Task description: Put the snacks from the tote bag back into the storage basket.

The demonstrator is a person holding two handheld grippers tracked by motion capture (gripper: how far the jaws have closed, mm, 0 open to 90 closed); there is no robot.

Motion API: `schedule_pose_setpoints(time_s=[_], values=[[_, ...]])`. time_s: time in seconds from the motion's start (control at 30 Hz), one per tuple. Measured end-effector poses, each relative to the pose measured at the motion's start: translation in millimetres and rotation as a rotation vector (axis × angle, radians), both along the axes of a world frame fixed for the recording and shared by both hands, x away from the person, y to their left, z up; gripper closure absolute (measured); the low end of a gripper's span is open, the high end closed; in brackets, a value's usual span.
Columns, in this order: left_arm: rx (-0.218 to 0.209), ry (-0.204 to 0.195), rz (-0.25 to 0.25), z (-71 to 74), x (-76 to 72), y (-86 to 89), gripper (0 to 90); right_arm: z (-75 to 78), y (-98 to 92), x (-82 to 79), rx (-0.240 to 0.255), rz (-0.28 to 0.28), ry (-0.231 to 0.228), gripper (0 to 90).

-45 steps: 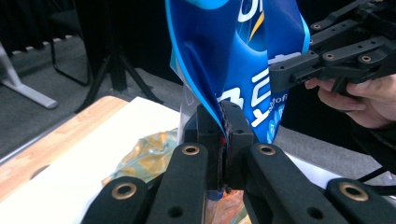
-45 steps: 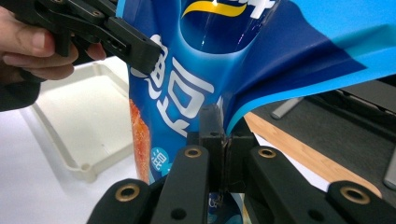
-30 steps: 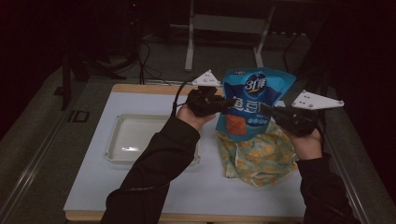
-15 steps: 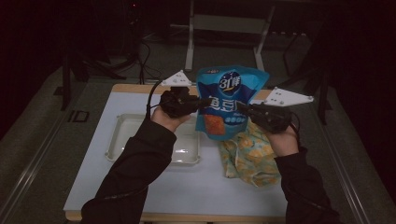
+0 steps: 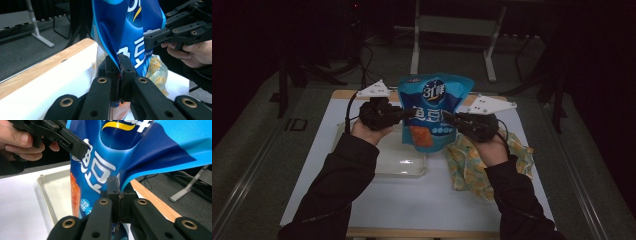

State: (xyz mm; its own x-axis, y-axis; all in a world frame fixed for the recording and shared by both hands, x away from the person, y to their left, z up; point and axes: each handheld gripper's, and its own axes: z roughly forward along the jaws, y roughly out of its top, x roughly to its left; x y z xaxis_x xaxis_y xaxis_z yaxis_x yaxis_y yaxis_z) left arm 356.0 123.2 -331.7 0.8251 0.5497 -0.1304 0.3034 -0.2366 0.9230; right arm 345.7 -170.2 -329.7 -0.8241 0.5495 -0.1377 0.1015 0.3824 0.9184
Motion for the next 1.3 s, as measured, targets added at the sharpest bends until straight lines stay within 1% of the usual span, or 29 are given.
schedule_pose_setpoints(time_s=[0.03,0.27,0.4,0.43,0.57,0.77,0.83,0.97,1.03,1.07,1.2,1.3], values=[[-0.004,0.008,0.003,-1.1,-0.2,3.0,89.0,-1.0,3.3,0.3,0.0,0.002,0.002,89.4],[-0.002,0.014,0.019,-8.6,-2.8,24.9,89.0,-7.9,24.8,2.4,-0.007,0.026,0.007,89.4],[-0.003,0.027,0.034,-13.1,-4.6,36.3,89.0,-12.7,37.0,4.1,-0.007,0.035,0.011,89.3],[-0.001,0.026,0.038,-14.4,-5.3,38.9,89.0,-13.9,39.8,4.2,-0.007,0.037,0.016,89.4],[-0.003,0.027,0.049,-19.5,-7.4,49.6,89.0,-18.8,50.9,5.1,-0.009,0.046,0.012,89.4],[-0.005,0.033,0.065,-26.8,-8.9,64.9,89.0,-25.5,66.8,7.1,-0.008,0.054,0.021,89.4],[-0.001,0.039,0.07,-29.5,-9.7,69.8,89.0,-28.5,72.2,7.3,-0.007,0.057,0.025,89.4],[0.014,0.036,0.087,-33.6,-11.8,79.3,89.0,-34.5,83.6,7.6,-0.013,0.063,0.025,89.4],[0.012,0.036,0.09,-34.6,-12.2,81.8,88.9,-35.9,86.5,7.5,-0.011,0.063,0.021,89.4],[0.01,0.037,0.097,-38.0,-13.0,88.2,88.9,-38.5,93.3,8.2,-0.009,0.066,0.028,89.4],[0.0,0.046,0.107,-44.9,-13.4,95.9,88.9,-42.9,101.6,9.0,-0.019,0.07,0.025,89.4],[-0.013,0.053,0.116,-51.3,-12.9,102.1,88.9,-47.9,107.5,10.5,-0.016,0.072,0.035,89.4]])
